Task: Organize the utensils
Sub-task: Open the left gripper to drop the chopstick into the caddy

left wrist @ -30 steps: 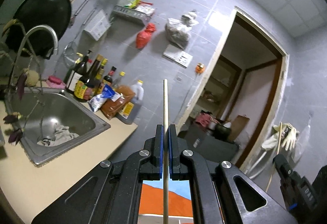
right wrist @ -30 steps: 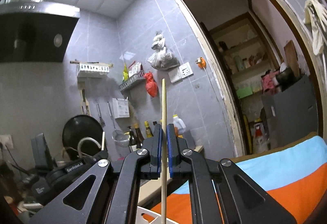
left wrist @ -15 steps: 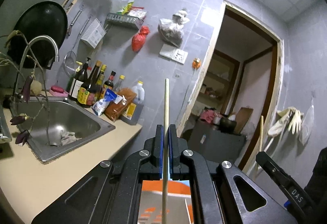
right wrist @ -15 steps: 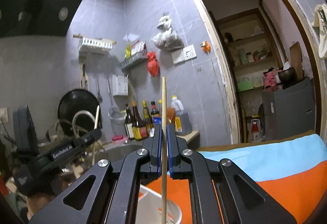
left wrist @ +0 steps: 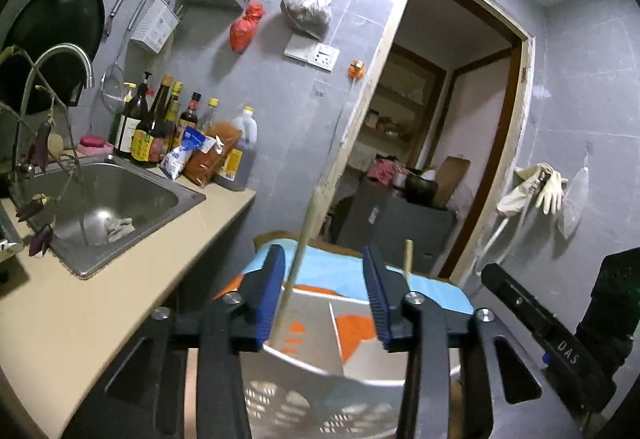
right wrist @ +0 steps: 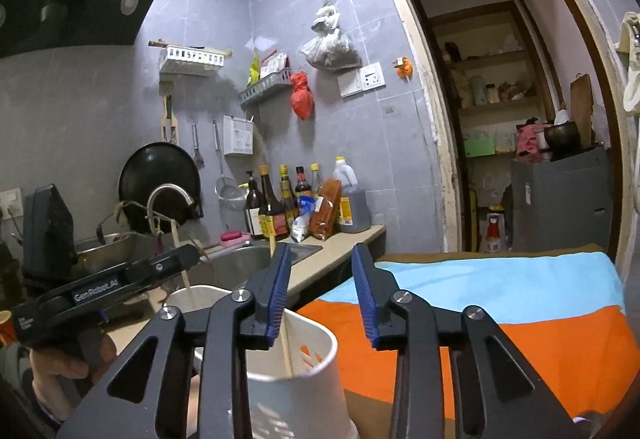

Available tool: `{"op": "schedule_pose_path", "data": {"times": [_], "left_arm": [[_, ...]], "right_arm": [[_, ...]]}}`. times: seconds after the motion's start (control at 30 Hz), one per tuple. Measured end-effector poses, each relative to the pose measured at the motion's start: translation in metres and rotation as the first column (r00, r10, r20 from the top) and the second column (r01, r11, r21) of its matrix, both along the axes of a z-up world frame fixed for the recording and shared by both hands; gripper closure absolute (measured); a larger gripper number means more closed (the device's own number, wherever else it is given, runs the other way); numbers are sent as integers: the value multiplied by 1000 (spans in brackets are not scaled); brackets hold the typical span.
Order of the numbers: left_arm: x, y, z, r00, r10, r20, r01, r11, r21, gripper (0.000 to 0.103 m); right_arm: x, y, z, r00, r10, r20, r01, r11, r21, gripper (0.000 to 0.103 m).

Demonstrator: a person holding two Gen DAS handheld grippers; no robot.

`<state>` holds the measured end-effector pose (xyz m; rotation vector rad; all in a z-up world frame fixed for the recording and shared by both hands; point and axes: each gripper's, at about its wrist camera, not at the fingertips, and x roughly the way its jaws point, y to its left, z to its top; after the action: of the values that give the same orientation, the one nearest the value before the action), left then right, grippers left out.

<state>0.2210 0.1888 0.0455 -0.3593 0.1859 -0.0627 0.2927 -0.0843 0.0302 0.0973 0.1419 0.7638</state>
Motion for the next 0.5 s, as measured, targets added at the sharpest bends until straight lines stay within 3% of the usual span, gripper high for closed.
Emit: {"op": "schedule_pose_path", "data": {"times": [0.07,0.13,0.2,0.4,0.5], "left_arm": [[-5,-7,3,1000,-1,-28,1,1000,15,50],[-10,-13,7,999,8,-52,-8,1000,9,28],[-18,-20,10,998,-6,-60,6,1000,-5,19],[-41,-65,23,998,-9,-63,15,994,105,9],[-51,-90,26,998,-29,-47,37,985,170,8]], "right_arm": [[-4,-10,3,1000,-6,-3,6,1000,7,53],[-11,-23,7,1000,-19,-1,19,1000,12,45],[-18,-35,11,999,-30,10,30,999,10,29],[-48,-82,24,996,-84,36,84,996,20,0],[-66,-111,31,991,-124,54,123,992,33,0]]}}
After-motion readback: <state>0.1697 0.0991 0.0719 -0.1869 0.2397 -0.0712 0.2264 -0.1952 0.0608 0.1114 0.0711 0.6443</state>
